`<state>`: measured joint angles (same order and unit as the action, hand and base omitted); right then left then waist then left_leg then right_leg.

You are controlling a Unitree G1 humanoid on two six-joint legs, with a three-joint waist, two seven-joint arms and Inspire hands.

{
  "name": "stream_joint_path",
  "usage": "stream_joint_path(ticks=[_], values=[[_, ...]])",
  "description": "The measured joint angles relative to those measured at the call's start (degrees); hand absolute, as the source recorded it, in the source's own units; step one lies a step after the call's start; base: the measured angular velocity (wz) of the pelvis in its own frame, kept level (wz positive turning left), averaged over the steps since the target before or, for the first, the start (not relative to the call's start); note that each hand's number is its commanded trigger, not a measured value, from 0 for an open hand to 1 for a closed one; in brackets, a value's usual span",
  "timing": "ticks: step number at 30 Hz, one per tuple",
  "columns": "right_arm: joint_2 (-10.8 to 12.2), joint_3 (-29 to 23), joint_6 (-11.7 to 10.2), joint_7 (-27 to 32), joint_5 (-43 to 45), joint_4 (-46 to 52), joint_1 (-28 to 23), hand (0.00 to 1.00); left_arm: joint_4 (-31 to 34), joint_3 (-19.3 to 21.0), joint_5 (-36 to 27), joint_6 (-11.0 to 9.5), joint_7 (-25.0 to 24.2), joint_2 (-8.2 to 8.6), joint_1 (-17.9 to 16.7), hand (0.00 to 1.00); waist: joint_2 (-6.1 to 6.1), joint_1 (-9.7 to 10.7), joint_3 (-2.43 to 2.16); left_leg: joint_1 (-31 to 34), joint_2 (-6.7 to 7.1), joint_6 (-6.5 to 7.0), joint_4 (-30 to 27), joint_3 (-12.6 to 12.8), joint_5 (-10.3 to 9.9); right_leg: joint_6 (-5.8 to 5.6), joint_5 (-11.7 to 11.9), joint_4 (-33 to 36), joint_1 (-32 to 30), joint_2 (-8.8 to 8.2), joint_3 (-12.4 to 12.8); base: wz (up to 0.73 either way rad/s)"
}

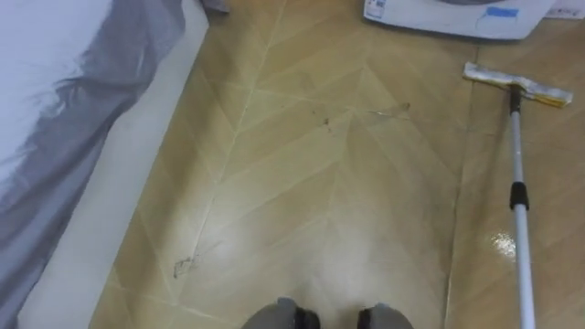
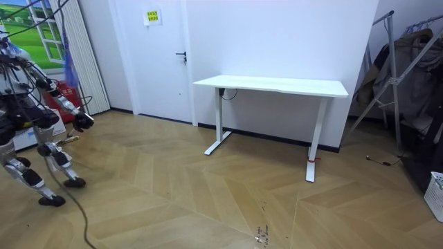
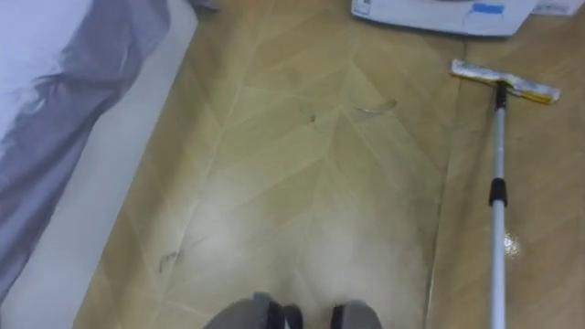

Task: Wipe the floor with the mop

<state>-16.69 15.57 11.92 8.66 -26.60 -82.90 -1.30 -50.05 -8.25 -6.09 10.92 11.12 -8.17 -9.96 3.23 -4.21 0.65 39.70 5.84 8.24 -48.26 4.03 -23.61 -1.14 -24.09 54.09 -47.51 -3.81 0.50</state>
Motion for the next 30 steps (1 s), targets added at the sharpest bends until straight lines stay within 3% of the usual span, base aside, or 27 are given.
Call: stream_joint_path(ticks=[1,2,3,4,5,6,9,10,11,13,14,16,18,20,24,26,27,29,30], values=[[0.72,-0.19,0.08,-0.01,0.26,0.20,-0.10,1.00,-0.87,0.24,-0.09,0.09,0.03,0.33,0.15,0.00,-0.34,0.72,0.10,-1.21,-0.04,-0.67,0.14,-0.59,-0.82,0.15,3.55,-3.96,-0.09,0.04,-0.17,0.14],[1.25,-1.20,0.43,-0.03,1.07,0.44,-0.13,1.00,-2.37,0.23,-0.83,0.33,0.05,0.57,0.62,0.00,-0.56,0.80,0.01,-2.28,-0.16,-1.68,-0.18,-1.70,-1.64,1.23,5.26,-4.78,1.40,0.21,-1.36,0.14],[1.39,-1.60,0.77,-0.02,1.55,0.51,0.17,1.00,-2.91,0.18,-1.17,0.37,0.05,0.63,0.65,0.00,-0.87,0.79,0.15,-2.70,-0.27,-2.16,-0.34,-2.28,-2.07,1.53,5.81,-4.97,2.01,0.49,-2.00,0.08],[1.47,-2.28,1.39,0.04,1.97,0.60,1.71,1.00,-3.62,0.16,-1.19,0.74,0.04,0.74,0.83,0.00,-0.75,0.53,0.04,-3.38,-0.77,-3.12,-0.58,-3.29,-2.68,3.01,5.75,-5.14,3.05,0.92,-2.70,0.00],[1.33,-2.61,2.44,0.04,1.98,0.28,3.79,1.00,-4.42,0.18,-1.29,0.97,0.14,0.71,1.14,0.00,-1.38,0.15,0.04,-3.81,-1.40,-3.70,-0.62,-3.27,-3.01,3.78,5.30,-4.96,3.53,1.13,-3.17,0.00],[1.10,-2.73,2.83,0.08,1.87,0.33,5.00,1.00,-4.49,0.12,-1.49,1.12,0.44,0.71,1.28,0.00,-1.83,0.12,0.20,-3.98,-1.54,-3.97,-0.81,-3.24,-3.15,3.82,5.19,-4.68,3.60,1.20,-3.34,0.00],[-0.48,-3.41,3.91,0.20,1.56,0.55,13.16,1.00,-4.05,0.08,-2.66,1.17,1.70,0.54,1.81,0.00,-2.38,-1.07,0.64,-2.94,-3.24,-4.96,-3.42,-2.66,-3.43,5.31,4.54,-4.02,3.51,2.45,-3.98,-0.02],[-0.91,-3.42,4.18,0.00,0.85,0.53,16.76,1.00,-3.93,0.08,-3.10,1.14,2.08,0.44,1.84,0.00,-3.04,-1.31,1.04,-2.74,-3.50,-5.81,-3.33,-2.66,-2.95,5.87,4.52,-4.17,3.46,2.59,-3.96,0.00],[-0.80,-3.45,6.28,-0.32,0.72,-0.63,19.05,1.00,-3.32,0.09,-2.75,1.17,2.25,0.26,1.90,0.00,-3.66,-2.03,1.29,-2.74,-3.56,-6.25,-2.43,-2.69,-2.69,5.97,5.14,-4.86,3.30,2.86,-3.94,0.00],[-0.92,-4.28,6.53,-0.97,0.60,-1.12,19.29,1.00,-2.22,0.13,-2.69,1.15,2.26,0.17,1.89,0.00,-4.57,-2.78,1.79,-2.48,-3.72,-6.24,0.17,-2.55,-2.66,6.06,6.31,-6.26,2.34,3.14,-4.10,0.00],[-1.60,-4.99,6.50,-1.46,0.79,-0.94,19.94,1.00,-2.24,0.11,-2.75,1.23,2.22,0.27,2.13,0.00,-4.94,-2.81,2.03,-2.05,-3.79,-6.05,1.36,-2.28,-1.70,6.16,7.71,-7.66,1.76,3.20,-4.06,-0.05],[-2.26,-5.03,6.19,-2.04,1.42,-0.97,20.33,1.00,-3.07,0.08,-2.77,1.73,2.20,0.28,2.21,0.00,-4.87,-3.21,2.08,-2.28,-4.25,-6.06,2.93,-2.19,-0.71,6.13,9.71,-10.12,2.20,3.86,-3.82,-0.17],[-2.35,-5.00,5.57,-2.77,2.07,-1.22,20.26,1.00,-3.72,0.10,-2.77,1.67,2.15,-0.02,2.24,0.00,-4.68,-3.33,2.07,-3.59,-4.32,-5.95,4.56,-2.26,0.15,6.03,10.73,-12.05,3.85,3.94,-3.94,-0.03],[-2.53,-5.33,5.10,-4.17,3.83,-2.06,19.86,1.00,-4.51,0.17,-2.67,1.52,1.82,-0.09,2.39,0.00,-3.18,-3.28,2.00,-5.97,-4.34,-5.84,6.61,-3.47,0.96,5.82,11.76,-15.21,7.29,3.82,-5.14,0.19],[-3.40,-5.66,3.63,-4.79,6.89,-2.62,15.51,1.00,-6.50,0.51,-2.10,1.55,1.81,-0.11,2.41,0.00,-1.82,-3.63,1.82,-12.15,-4.19,-5.52,12.07,-3.82,2.93,5.16,12.96,-20.03,13.67,3.38,-5.60,0.15],[-3.80,-5.62,3.59,-4.36,10.10,-3.56,13.01,1.00,-9.86,1.83,-1.52,2.32,1.89,-0.16,2.38,0.00,-1.18,-3.15,1.23,-17.36,-4.06,-5.39,16.92,-4.26,4.40,4.74,13.65,-23.98,18.77,3.43,-5.73,0.04],[-3.86,-5.62,3.69,-4.20,11.25,-3.97,12.14,1.00,-10.28,2.11,-1.04,2.83,1.90,-0.20,2.22,0.00,-1.35,-2.49,1.17,-18.81,-4.06,-5.39,17.94,-4.51,4.65,4.75,13.70,-24.84,20.32,3.46,-5.98,0.14],[-3.33,-5.62,4.45,-3.68,14.31,-3.89,8.23,1.00,-10.77,3.79,-0.65,3.62,2.16,-0.51,0.76,0.00,-1.53,-1.86,0.37,-25.12,-4.18,-5.55,22.35,-4.44,5.36,4.87,13.77,-28.03,26.05,3.96,-6.38,0.03],[-3.08,-5.62,4.46,-3.76,15.50,-3.74,7.23,1.00,-10.89,3.96,-0.50,3.77,2.17,-0.57,0.29,0.00,-1.63,-1.65,0.27,-26.76,-4.19,-5.66,23.52,-4.49,5.66,4.94,13.81,-28.90,27.62,4.13,-6.49,0.00]])
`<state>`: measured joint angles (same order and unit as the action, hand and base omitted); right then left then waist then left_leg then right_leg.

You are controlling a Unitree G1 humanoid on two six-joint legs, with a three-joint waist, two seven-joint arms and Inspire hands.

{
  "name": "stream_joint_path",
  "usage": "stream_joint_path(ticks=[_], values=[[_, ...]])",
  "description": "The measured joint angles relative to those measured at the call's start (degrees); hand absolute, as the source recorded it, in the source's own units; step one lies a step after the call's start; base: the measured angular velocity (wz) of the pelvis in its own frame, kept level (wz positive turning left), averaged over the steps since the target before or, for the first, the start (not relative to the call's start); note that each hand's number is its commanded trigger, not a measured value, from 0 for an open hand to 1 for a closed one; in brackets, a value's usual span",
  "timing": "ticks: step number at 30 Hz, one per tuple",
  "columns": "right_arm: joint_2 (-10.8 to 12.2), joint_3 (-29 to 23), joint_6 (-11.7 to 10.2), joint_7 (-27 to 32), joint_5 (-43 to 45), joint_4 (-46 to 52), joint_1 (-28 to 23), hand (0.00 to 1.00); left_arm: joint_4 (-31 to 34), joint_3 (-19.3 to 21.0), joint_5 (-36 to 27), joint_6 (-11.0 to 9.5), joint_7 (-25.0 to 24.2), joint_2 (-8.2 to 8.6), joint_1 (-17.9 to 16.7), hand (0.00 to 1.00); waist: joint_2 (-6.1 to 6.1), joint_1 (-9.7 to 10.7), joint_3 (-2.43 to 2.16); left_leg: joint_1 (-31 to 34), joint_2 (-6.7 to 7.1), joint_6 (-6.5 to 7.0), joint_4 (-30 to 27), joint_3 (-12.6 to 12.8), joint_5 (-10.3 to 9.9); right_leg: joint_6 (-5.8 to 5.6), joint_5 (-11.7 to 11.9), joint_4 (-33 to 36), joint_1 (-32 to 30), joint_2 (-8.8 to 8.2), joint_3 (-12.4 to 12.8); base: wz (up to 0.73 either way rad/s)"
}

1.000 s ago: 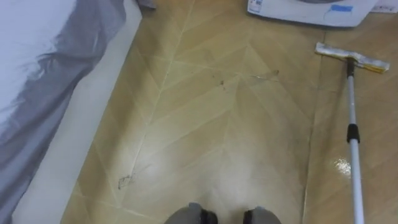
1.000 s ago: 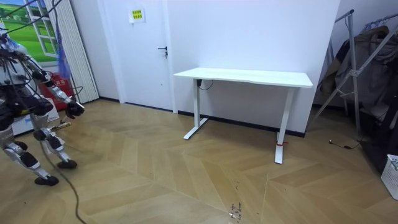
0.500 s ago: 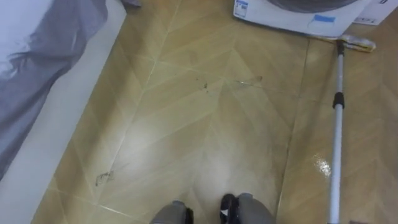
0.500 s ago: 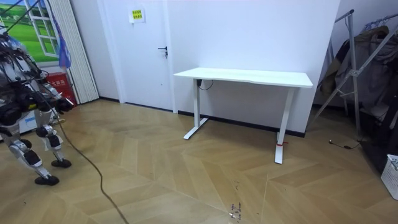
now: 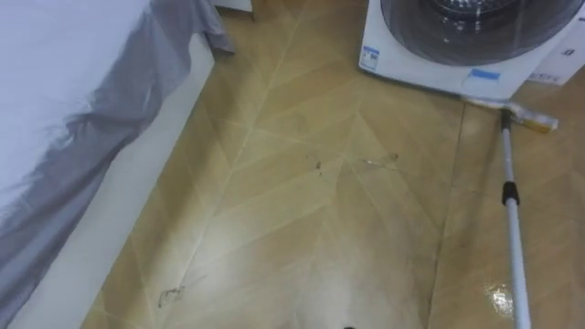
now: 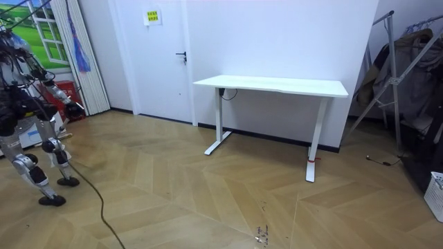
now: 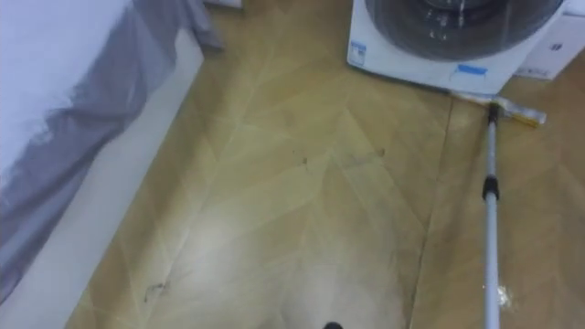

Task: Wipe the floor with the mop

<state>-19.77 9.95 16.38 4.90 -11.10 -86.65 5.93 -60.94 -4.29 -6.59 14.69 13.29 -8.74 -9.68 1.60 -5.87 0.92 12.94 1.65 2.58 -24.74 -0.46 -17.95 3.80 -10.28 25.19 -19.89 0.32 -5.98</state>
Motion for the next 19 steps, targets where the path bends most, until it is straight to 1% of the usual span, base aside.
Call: stream_joint_path(ticks=[1,2,3,4,5,6,7,8,9,10,11,13,15,17,18,19], values=[[0.35,0.00,-0.02,-0.22,1.51,0.20,-2.04,1.00,-0.01,0.34,0.19,0.17,0.01,0.01,-0.63,0.00,-0.34,0.82,-0.26,-3.05,-0.10,-0.17,2.40,-0.29,0.58,0.05,0.03,-1.65,2.80,0.27,-0.18,0.04],[0.59,0.00,-0.02,-0.46,2.66,0.30,-3.77,1.00,0.18,1.01,1.08,0.23,0.03,0.24,-1.27,0.00,-0.69,1.16,-0.36,-6.03,-0.28,-0.37,4.58,-0.51,0.97,0.10,0.05,-3.08,5.34,0.60,-0.20,0.00],[0.76,0.03,-0.01,-0.55,2.90,0.48,-4.73,1.00,0.20,1.52,1.70,0.27,0.04,0.39,-1.33,0.00,-0.93,1.29,-0.50,-7.29,-0.47,-0.45,5.55,-0.49,1.04,0.20,0.11,-3.89,6.46,0.83,-0.18,0.00],[1.48,-0.02,0.30,-0.72,4.29,1.52,-6.24,1.00,0.22,2.61,2.39,0.44,0.07,0.49,-1.10,0.00,-1.42,1.51,-0.83,-9.13,-0.96,-0.69,6.82,-0.44,1.18,0.40,0.22,-5.26,8.32,1.37,-0.24,-0.09],[2.45,-0.04,0.70,-0.84,5.03,2.47,-7.55,1.00,0.22,3.68,2.54,0.47,0.09,0.47,-1.06,0.00,-2.13,1.87,-1.04,-11.04,-1.30,-1.02,8.20,-0.45,1.45,0.72,0.44,-6.43,9.95,1.92,-0.09,-0.08],[2.96,-0.04,0.84,-0.98,5.43,2.94,-7.89,1.00,0.22,4.19,2.56,0.46,0.09,0.47,-1.11,0.00,-2.45,2.27,-0.98,-11.98,-1.45,-1.13,8.99,-0.45,1.59,0.81,0.49,-6.86,10.74,2.12,-0.07,-0.09],[3.94,-0.20,1.11,-1.28,6.42,4.19,-8.79,1.00,0.17,4.87,2.31,0.45,0.16,0.54,-1.03,0.00,-2.75,2.74,-0.83,-13.90,-1.81,-1.34,10.33,-0.28,1.80,0.93,0.55,-7.84,12.36,2.55,0.15,-0.09],[4.83,-0.36,1.29,-1.62,6.42,4.79,-9.40,1.00,0.22,5.16,2.12,0.28,0.16,0.71,-0.63,0.00,-3.17,3.09,-0.93,-15.28,-2.14,-1.41,11.15,-0.11,1.84,1.04,0.53,-8.53,13.57,2.95,0.47,-0.07],[5.22,-0.71,1.39,-2.05,6.57,5.04,-9.46,1.00,0.24,5.23,2.16,0.20,0.13,0.85,-0.39,0.00,-3.21,3.42,-0.95,-15.82,-2.22,-1.43,11.36,-0.12,1.85,1.11,0.47,-8.77,14.18,3.04,0.58,-0.06],[5.78,-1.44,1.67,-3.10,6.94,5.50,-9.64,1.00,0.21,5.29,2.23,-0.02,-0.14,1.14,0.00,0.00,-3.49,3.99,-0.84,-16.79,-2.28,-1.44,11.46,-0.07,1.85,1.14,0.33,-8.91,14.92,3.18,0.81,-0.10],[6.16,-2.37,1.91,-4.11,7.08,6.04,-9.82,1.00,0.21,5.38,2.34,-0.20,-0.57,1.28,0.05,0.00,-3.53,4.00,-0.86,-17.96,-2.42,-1.44,12.13,0.34,1.85,1.13,0.29,-9.21,15.42,3.47,1.26,-0.14],[6.56,-2.81,1.94,-5.35,7.09,6.64,-10.33,1.00,0.21,6.45,2.55,-0.17,-0.96,1.23,-0.16,0.00,-3.52,4.06,-0.77,-19.39,-2.46,-1.43,12.58,0.56,1.86,1.05,0.15,-9.44,16.56,3.68,1.57,-0.15],[6.70,-3.36,1.99,-6.28,7.15,6.80,-10.53,1.00,0.12,6.69,3.30,0.08,-1.34,0.83,-0.65,0.00,-3.50,4.06,-0.80,-20.34,-2.40,-1.43,12.80,0.85,1.86,0.95,-0.12,-9.25,17.05,3.69,1.97,-0.11],[6.74,-3.63,2.03,-6.85,7.44,7.15,-10.49,1.00,-0.54,7.54,5.95,0.63,-1.56,0.54,-1.16,0.00,-3.61,4.03,-0.79,-20.78,-2.34,-1.42,12.94,1.44,1.87,0.87,-0.27,-8.90,17.02,3.70,2.56,-0.13],[6.74,-3.89,2.38,-7.09,7.70,7.80,-10.59,1.00,-1.00,7.77,7.56,1.38,-1.64,0.47,-1.18,0.00,-3.75,3.99,-0.70,-21.08,-2.28,-1.42,12.97,1.68,1.87,0.81,-0.42,-8.55,17.02,3.70,2.85,-0.10],[6.74,-3.92,2.47,-7.26,7.87,7.97,-10.62,1.00,-1.04,7.96,8.44,1.65,-1.74,0.48,-1.18,0.00,-3.81,4.00,-0.68,-21.26,-2.24,-1.42,13.01,1.75,1.87,0.81,-0.51,-8.36,17.07,3.69,2.96,-0.07]])
